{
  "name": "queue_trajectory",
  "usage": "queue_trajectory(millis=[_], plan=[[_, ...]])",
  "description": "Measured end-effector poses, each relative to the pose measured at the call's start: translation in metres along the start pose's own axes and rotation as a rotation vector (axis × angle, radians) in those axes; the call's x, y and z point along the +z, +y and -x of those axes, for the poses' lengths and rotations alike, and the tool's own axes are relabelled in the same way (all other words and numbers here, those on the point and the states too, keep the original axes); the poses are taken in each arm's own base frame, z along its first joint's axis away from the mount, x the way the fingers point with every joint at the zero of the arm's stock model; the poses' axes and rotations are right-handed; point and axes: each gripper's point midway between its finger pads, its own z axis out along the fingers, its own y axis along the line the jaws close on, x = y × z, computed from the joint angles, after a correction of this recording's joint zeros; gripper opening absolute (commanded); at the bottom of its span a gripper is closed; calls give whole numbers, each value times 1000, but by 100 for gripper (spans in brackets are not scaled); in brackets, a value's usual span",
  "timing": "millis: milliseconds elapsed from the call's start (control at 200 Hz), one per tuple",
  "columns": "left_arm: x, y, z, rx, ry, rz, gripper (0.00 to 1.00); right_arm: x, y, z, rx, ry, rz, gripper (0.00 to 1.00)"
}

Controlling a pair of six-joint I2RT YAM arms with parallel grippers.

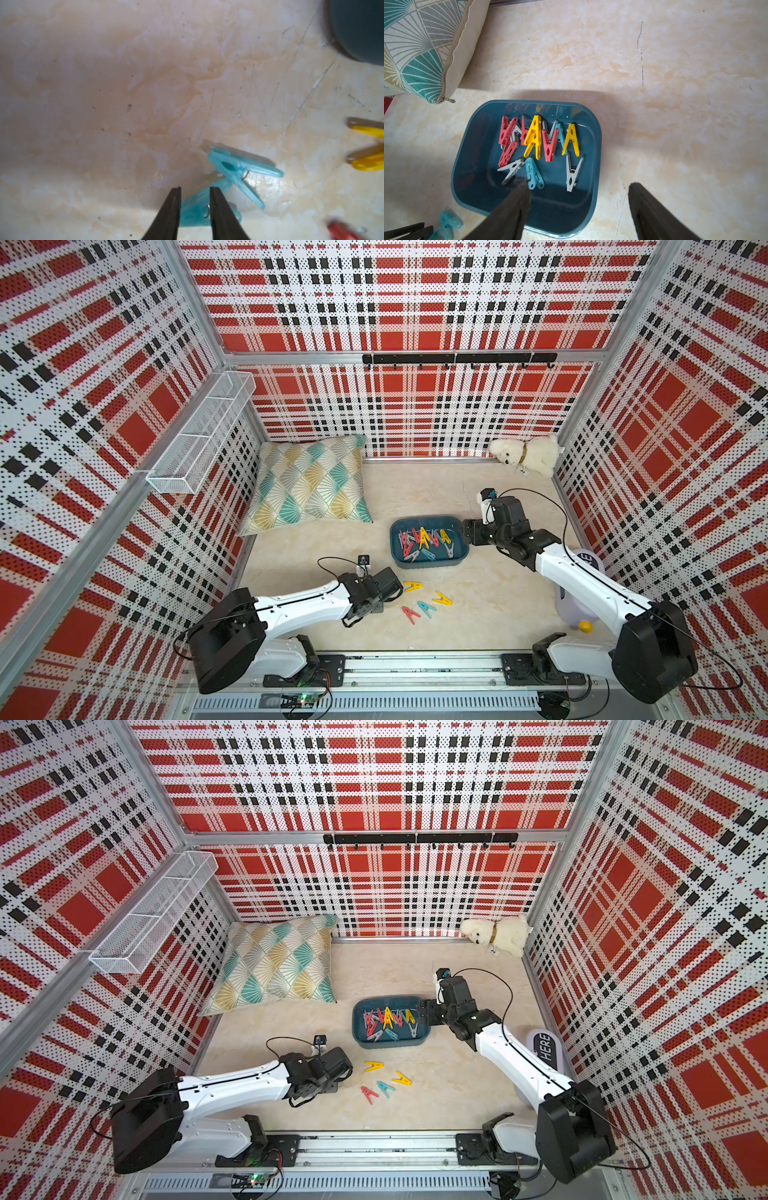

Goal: Put the clothespins into the storage box
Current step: Pick up the clothespin from the center of the board.

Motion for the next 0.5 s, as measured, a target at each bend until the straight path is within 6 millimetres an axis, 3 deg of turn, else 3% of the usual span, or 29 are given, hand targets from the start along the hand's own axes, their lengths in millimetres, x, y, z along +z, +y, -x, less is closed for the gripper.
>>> queue_trajectory(millis=[501], plan=[[0, -10, 0, 31, 10, -47, 31, 0, 1, 2, 0, -7, 2, 82]])
